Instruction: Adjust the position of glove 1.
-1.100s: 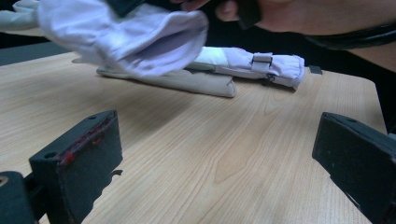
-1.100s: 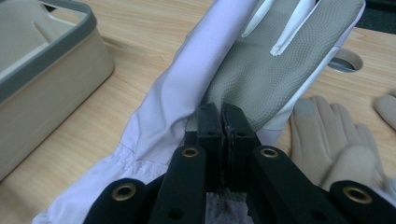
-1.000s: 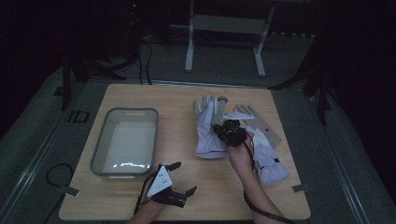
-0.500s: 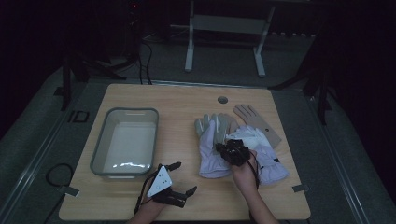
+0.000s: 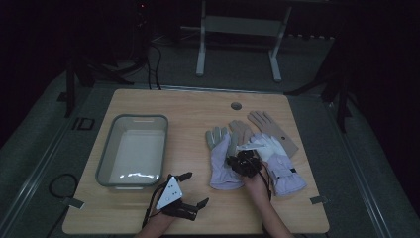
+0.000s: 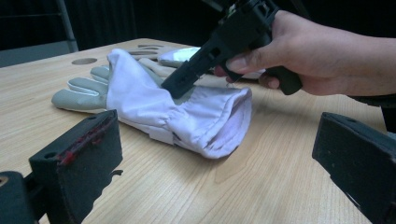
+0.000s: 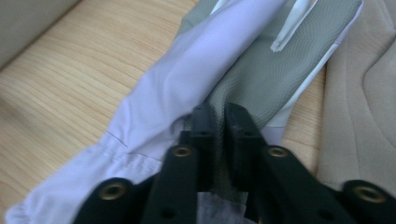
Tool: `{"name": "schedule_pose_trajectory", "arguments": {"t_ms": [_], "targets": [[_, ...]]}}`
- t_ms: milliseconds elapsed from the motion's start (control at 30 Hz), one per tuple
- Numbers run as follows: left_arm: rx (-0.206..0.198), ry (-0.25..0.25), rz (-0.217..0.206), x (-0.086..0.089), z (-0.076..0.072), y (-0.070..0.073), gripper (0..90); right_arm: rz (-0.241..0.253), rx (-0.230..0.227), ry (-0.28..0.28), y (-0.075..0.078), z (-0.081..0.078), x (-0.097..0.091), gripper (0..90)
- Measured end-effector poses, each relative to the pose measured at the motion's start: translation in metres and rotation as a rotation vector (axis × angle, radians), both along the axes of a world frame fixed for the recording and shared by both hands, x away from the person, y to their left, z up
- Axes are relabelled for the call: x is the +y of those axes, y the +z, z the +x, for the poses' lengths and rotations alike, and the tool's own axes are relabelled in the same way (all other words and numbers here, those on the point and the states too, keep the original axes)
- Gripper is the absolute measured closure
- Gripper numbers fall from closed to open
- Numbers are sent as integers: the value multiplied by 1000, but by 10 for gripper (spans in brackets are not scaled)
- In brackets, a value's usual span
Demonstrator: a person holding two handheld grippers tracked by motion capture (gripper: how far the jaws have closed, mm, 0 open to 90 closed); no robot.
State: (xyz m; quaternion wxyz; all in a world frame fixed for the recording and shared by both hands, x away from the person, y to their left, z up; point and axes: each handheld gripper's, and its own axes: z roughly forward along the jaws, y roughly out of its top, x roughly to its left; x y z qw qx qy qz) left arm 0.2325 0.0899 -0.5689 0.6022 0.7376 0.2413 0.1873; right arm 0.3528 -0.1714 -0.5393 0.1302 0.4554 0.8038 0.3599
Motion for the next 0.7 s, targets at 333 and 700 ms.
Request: {"name": "schedule_pose_trajectory", "arguments": {"t_ms": [333,700], "targets": [[0,0,0,0,0,0,16,-20,-26,30,10,-1,0,573],[0,1,1,0,0,0,16,-7,-63,68,41,-2,-19,511]]}}
